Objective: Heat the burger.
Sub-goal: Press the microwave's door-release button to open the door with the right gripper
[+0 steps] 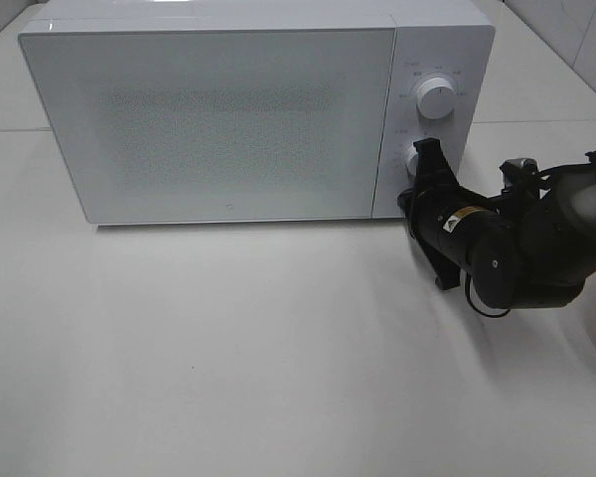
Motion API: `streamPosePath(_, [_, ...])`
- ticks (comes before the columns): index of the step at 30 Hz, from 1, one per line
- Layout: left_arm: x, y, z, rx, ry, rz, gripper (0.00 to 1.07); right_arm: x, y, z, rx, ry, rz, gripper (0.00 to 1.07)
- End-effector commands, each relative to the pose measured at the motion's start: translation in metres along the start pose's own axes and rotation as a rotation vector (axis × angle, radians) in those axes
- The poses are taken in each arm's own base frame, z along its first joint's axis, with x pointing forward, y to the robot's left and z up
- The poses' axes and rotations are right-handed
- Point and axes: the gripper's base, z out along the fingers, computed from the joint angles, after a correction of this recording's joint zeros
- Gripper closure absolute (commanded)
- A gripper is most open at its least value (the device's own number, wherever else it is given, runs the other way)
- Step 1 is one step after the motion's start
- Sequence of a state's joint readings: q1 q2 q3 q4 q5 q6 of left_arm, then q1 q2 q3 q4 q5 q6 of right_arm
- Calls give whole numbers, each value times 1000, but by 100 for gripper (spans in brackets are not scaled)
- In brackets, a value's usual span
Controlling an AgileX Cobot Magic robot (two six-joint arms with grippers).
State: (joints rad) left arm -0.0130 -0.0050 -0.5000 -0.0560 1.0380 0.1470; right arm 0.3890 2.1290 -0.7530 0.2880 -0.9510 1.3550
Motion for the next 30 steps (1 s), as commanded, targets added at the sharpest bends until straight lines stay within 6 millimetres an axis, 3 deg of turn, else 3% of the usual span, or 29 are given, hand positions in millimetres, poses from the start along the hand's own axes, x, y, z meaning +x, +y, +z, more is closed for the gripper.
streamPosePath(1, [1, 0, -2, 5, -18, -2, 6, -2, 22, 4, -138, -19, 9, 107])
streamPosePath(9, [1, 0, -2, 5, -18, -2, 6, -4, 23, 4, -146, -39, 24, 107])
streamPosePath(30, [1, 0, -2, 5, -18, -2, 6, -7, 53, 23, -254, -65, 34, 107])
